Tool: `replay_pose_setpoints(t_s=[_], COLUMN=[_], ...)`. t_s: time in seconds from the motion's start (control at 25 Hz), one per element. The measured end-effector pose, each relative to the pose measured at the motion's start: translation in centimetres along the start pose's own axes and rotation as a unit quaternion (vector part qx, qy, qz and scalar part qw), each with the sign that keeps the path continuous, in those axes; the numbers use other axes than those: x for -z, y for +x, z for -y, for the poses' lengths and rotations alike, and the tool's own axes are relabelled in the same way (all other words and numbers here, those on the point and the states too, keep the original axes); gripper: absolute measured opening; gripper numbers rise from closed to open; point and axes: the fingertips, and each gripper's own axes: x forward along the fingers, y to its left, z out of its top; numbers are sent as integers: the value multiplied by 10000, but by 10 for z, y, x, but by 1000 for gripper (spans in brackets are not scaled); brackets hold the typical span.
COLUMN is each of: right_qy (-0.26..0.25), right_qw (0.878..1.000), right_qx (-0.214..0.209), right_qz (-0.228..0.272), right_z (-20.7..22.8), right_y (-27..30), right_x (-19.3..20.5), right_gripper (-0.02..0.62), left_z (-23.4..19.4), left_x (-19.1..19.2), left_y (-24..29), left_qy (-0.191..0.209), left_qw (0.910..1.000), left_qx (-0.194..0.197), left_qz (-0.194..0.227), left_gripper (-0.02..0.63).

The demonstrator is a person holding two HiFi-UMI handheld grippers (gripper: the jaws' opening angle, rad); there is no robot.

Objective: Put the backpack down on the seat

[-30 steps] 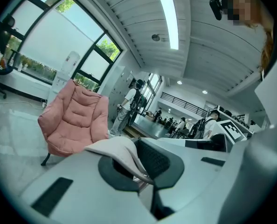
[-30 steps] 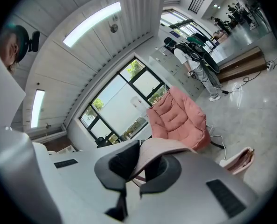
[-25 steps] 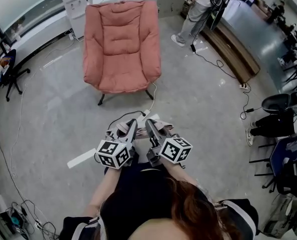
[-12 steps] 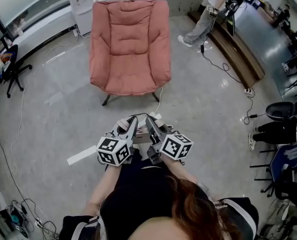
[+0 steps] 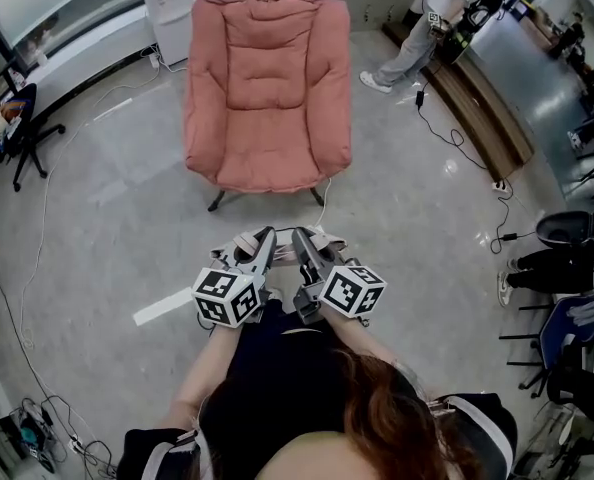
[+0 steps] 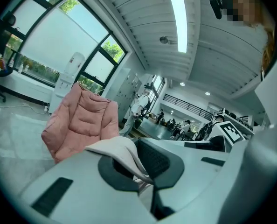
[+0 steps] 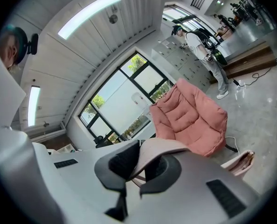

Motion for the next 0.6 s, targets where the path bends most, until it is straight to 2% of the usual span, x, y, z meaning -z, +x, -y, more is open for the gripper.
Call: replay_pose_setpoints(t_s=[0.6], right_qy=[-484], right_qw=[9987], right_qx=[-89], right_qz=[144], right_z=[-19], right_y=[6], right_x=[4], right_gripper=[34], left_z=[-7], left_x=[-10], left_y=[-17], left_qy=[257], left_qw=[9994], left_qx=[-129], left_qz=[206], left_gripper=[18])
